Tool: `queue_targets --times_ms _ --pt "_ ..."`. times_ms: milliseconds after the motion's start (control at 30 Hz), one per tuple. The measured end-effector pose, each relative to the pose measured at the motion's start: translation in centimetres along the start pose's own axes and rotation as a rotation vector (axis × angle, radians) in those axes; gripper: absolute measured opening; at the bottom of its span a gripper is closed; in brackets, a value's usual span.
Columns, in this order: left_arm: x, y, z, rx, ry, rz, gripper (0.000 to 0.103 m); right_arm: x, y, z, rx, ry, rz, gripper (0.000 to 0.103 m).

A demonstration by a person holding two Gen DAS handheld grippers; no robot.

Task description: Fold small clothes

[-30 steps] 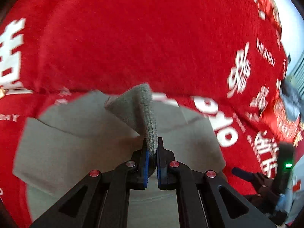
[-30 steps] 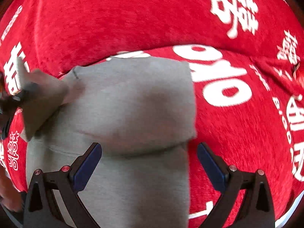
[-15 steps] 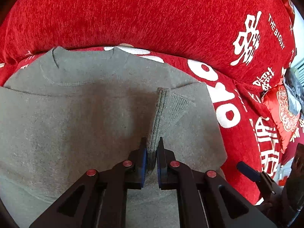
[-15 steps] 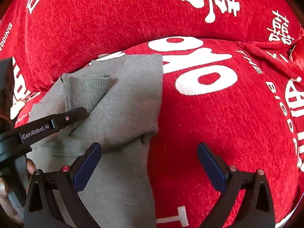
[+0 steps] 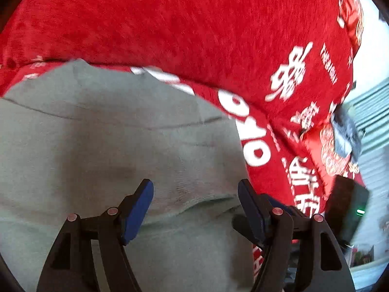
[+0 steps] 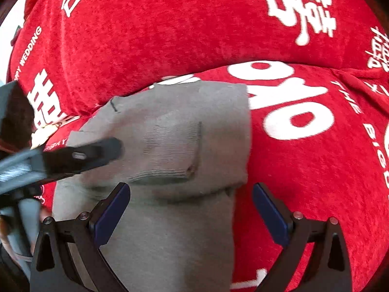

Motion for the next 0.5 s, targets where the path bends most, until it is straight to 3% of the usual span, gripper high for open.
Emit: queue_targets --times_ms 33,167,267,367,500 --pt "-0.9 -0.1 -0.7 -0.01 0.01 0.018 0.081 0.4 0.1 -0.4 -0.006 0.014 -0.005 0.1" --pt "-4.3 -1.1 -5.3 -0.05 0.133 0.058 0.081 0.6 0.6 -0.9 0.004 0.056 0.001 0.099" --pt "-5.9 -2.5 -9.1 -0.113 0.223 0.064 0.081 0.1 0.8 -0.6 0.04 0.12 -0.008 0.09" --pt "-6.4 -4.2 -12.1 -0.187 0.243 0.069 0.081 -0.3 0.6 -0.7 0.036 0.147 -0.012 0.087" --pt "-5.6 -5.7 -13.8 -0.223 0.238 0.059 0.081 0.6 1.0 -1.0 0.026 0.1 -0.013 0.083"
Point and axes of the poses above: each gripper's, at about its wrist camera, not at the fingertips, and x roughly the way its jaws point, z to its right, y to its top, the point moved 6 cm from there along x, roughly the way its jaws point, and after that the axes turned 15 degrees about x, right-handed, at the moved point
